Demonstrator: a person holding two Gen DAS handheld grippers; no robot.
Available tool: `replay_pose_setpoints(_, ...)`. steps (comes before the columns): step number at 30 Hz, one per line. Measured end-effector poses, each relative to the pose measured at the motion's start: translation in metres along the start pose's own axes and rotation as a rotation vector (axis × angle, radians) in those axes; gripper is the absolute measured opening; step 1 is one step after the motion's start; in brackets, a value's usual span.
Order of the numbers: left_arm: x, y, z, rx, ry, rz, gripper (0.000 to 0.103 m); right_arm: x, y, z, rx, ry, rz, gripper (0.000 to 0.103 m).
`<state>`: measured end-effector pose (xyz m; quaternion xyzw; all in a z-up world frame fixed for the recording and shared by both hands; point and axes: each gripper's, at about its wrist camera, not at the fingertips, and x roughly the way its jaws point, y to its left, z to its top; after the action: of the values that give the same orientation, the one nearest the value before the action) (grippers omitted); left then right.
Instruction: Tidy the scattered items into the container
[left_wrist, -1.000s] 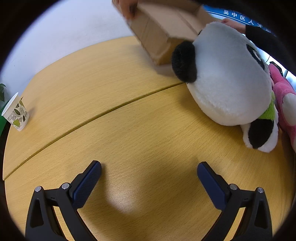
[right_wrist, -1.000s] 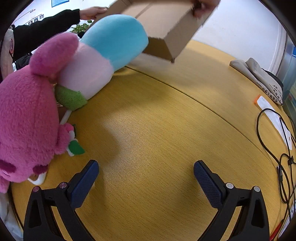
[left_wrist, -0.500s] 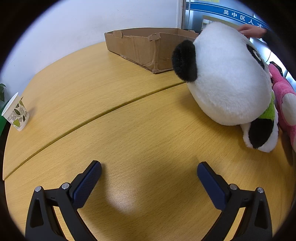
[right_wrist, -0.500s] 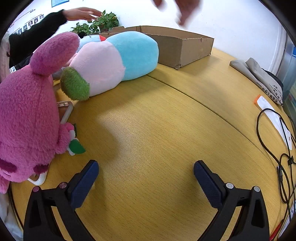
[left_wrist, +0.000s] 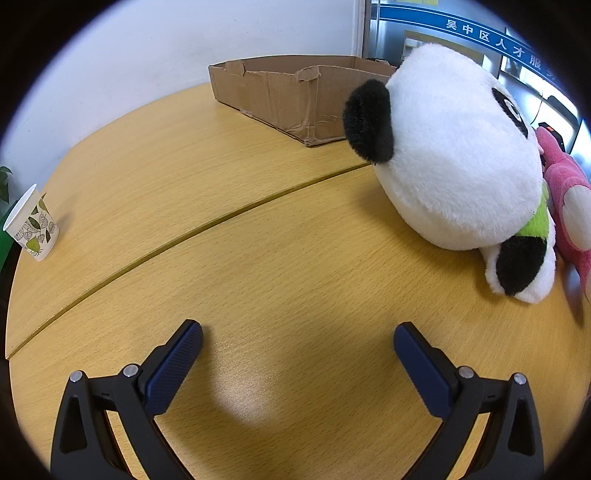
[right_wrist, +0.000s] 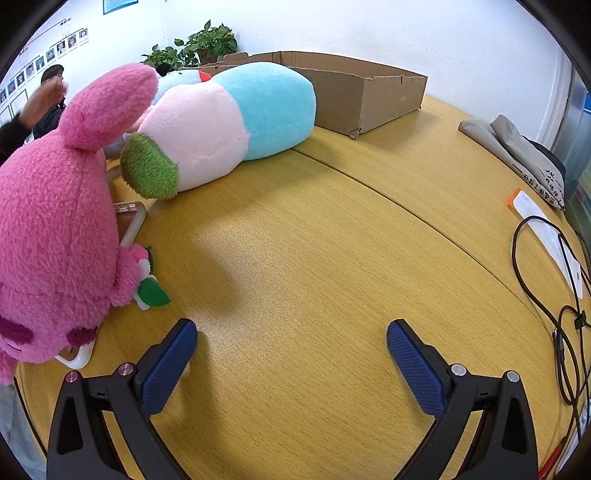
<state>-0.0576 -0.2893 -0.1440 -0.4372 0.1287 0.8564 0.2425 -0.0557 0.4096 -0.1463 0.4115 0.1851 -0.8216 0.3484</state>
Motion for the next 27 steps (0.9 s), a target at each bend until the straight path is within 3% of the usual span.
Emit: replay_pose_setpoints(27,0.0053,0.0011,0.0018,0.028,0.0,-0.021,0.103,-0.0001,-0.0004,-0.0012,-0.002,-0.001,0.001,0.103)
